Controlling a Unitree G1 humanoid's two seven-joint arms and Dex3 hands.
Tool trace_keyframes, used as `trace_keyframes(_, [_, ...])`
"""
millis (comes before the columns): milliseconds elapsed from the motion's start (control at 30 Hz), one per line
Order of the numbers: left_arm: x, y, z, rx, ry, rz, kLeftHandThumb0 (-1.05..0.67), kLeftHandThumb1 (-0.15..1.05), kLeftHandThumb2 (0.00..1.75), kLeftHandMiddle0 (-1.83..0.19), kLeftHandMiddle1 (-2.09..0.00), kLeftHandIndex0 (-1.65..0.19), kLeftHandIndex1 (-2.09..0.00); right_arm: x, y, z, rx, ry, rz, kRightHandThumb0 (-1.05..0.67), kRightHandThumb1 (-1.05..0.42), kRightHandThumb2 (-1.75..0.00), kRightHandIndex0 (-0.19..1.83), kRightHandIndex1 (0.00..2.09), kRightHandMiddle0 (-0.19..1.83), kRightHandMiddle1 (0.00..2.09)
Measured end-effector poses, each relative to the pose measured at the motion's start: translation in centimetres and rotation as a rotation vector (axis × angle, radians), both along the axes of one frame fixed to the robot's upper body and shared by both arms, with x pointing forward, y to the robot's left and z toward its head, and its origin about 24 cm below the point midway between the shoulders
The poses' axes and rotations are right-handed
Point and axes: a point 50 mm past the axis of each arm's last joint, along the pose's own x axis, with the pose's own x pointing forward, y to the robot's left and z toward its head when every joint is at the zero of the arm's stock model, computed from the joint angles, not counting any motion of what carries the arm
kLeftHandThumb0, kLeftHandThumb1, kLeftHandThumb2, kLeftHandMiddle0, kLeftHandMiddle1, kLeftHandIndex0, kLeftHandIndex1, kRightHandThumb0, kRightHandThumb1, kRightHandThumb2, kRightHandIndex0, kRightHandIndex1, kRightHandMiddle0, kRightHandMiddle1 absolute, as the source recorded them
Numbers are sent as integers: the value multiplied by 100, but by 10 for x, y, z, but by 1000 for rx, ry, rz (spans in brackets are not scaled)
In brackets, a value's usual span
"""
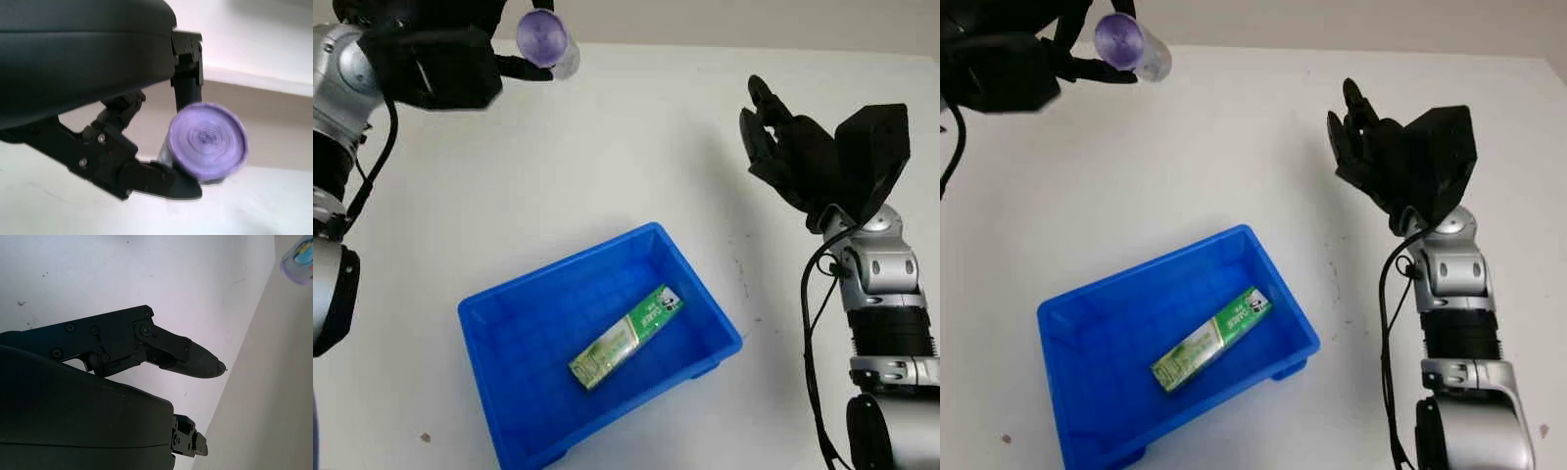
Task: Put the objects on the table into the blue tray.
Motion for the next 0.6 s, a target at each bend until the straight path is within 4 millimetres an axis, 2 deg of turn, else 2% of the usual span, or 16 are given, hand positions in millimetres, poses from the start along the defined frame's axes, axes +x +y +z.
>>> trace_keyframes(33, [-4,-2,0,-24,43,-32,-42,105,49,-103,-209,-64,-209,0,0,0,-5,0,0,-54,-105,-74,-19,0,-19,0])
trace_keyframes(200, [-30,-15,-3,-133,228,-188,-37,105,47,-80,-209,-43,-209,1,2,-3,-7,9,5,-52,-105,-75,-19,0,-19,0])
trace_keyframes(300, [-50,-23,-1,-193,341,-264,-37,105,48,-77,-209,-32,-209,2,4,-6,-2,7,13,-50,-105,-77,-19,0,-19,0])
trace_keyframes(467, [-87,-29,9,-220,460,-297,-42,105,48,-72,-209,-33,-209,4,7,-5,-2,2,25,-49,-105,-77,-19,0,-19,0])
trace_keyframes(533, [-98,-29,12,-233,513,-302,-41,105,47,-59,-209,-10,-209,4,8,-4,-1,0,25,-49,-105,-77,-19,0,-19,0])
trace_keyframes(600, [-107,-27,10,-260,637,-303,-39,105,51,-42,-209,0,-209,4,9,-4,-1,-2,24,-50,-105,-77,-19,0,-19,0])
